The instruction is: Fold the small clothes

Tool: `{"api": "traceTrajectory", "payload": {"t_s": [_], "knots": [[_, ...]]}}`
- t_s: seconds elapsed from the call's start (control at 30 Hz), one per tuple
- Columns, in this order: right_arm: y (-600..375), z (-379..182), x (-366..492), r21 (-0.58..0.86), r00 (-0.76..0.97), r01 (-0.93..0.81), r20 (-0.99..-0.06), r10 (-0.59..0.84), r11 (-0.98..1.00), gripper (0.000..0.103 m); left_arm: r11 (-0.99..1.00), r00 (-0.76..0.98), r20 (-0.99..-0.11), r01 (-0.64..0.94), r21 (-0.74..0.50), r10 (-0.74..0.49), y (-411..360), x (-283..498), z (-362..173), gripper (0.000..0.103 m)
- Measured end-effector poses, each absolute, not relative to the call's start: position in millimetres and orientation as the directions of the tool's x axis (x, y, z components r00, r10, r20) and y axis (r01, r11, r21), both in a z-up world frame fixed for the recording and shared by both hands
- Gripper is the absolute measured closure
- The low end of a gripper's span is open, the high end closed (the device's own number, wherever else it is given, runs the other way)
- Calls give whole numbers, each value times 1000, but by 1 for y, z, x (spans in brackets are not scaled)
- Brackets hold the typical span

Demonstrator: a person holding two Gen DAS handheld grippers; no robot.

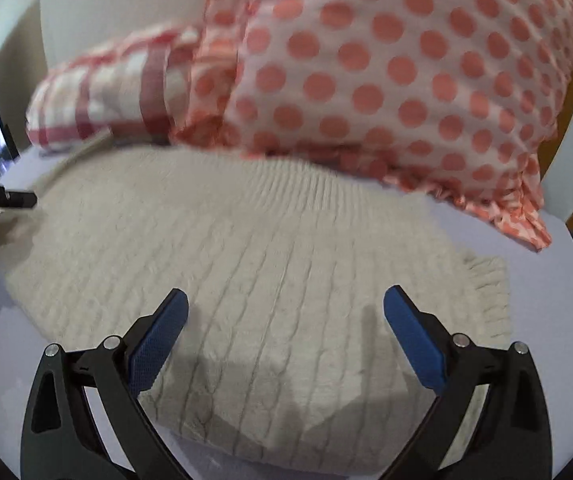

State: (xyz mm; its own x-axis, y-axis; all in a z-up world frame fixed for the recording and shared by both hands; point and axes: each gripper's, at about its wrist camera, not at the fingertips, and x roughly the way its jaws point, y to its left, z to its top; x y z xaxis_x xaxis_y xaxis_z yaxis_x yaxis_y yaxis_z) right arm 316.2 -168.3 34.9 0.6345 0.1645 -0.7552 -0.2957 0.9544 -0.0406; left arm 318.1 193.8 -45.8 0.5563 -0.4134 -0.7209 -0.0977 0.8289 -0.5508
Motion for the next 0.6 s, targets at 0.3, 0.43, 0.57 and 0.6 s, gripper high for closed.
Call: {"api": "traceTrajectory", "payload": {"t_s": [0.3,0.43,0.57,0.6], "knots": [[-183,25,326,46,589,-271,-782,204,961,1,820,537,-744,-156,-551,-398,190,334,-52,84],[-180,25,324,46,588,-274,-782,206,961,1,809,545,-733,-159,-566,-406,186,333,-44,89],[-186,29,321,79,592,-276,-771,235,958,1,788,574,-688,-115,-606,-445,170,329,-15,90],[-189,34,317,92,599,-272,-763,243,958,1,796,583,-678,-86,-599,-447,158,327,-1,90]]}}
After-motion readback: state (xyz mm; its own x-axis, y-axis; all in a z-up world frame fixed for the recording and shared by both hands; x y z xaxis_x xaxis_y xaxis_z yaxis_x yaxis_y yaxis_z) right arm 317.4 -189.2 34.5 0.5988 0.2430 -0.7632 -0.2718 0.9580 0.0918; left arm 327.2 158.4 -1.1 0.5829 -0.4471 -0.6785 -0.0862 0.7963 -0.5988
